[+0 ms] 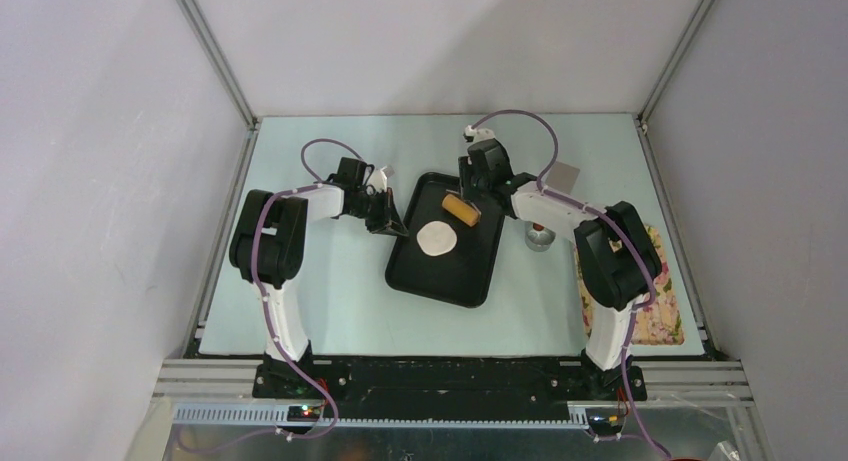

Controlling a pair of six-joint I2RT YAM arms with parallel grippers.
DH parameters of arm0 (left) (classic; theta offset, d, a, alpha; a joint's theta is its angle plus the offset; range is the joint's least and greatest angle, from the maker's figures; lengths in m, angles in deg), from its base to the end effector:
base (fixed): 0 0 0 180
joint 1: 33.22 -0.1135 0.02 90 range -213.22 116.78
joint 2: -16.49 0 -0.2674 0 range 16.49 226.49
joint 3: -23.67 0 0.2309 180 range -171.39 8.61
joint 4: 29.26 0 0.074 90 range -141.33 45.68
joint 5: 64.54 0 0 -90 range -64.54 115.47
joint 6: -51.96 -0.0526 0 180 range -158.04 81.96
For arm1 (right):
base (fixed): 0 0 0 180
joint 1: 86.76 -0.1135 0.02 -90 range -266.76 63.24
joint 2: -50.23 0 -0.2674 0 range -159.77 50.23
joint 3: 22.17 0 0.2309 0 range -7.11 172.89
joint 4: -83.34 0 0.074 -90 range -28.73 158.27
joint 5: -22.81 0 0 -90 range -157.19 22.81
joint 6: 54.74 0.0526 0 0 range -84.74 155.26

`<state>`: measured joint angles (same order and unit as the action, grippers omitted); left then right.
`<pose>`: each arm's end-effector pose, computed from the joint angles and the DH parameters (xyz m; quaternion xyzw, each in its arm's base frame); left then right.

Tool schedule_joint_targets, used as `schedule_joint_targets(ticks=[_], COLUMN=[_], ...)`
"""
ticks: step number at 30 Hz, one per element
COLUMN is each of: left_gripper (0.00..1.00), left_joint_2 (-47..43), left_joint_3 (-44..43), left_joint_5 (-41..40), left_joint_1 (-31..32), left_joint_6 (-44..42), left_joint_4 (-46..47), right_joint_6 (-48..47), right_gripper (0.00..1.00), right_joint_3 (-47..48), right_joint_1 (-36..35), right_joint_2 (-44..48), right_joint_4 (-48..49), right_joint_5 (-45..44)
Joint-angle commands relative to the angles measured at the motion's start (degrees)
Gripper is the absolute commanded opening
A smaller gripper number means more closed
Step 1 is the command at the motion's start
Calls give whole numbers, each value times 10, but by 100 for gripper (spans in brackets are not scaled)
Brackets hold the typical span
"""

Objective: Roll out the dumpling wrappers from the dough

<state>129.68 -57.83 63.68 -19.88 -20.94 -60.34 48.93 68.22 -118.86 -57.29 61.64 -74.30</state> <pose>0.3569 -0.1181 0.1355 0.0469 0.9204 -0.3654 0.1311 0.3588 0.2174 0.2214 -0.1177 0.8929 0.1161 0.4188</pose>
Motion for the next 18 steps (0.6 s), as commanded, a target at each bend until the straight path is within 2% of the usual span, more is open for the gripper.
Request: schedule_joint_targets(ticks=[1,8,12,18], left_gripper=[0,0,0,0], left_joint_2=[19,22,23,23], left_joint_3=[7,5,5,5], left_joint_5=[-32,-32,-34,-35], left_joint_1=[-10,-10,-10,-9], left_joint_6=[-12,-12,-10,-10], left_joint_4=[-52,-52,-51,-51], right_joint_6=[-51,-116,-110,-94], right_gripper=[0,0,0,0], right_joint_3=[-32,-10,51,57], right_joint_1=[6,8,1,-36], right_joint_2=[-9,95,97,75], right_joint_4=[-98,-61,-111,-122], right_joint_5=[-57,102,170,204])
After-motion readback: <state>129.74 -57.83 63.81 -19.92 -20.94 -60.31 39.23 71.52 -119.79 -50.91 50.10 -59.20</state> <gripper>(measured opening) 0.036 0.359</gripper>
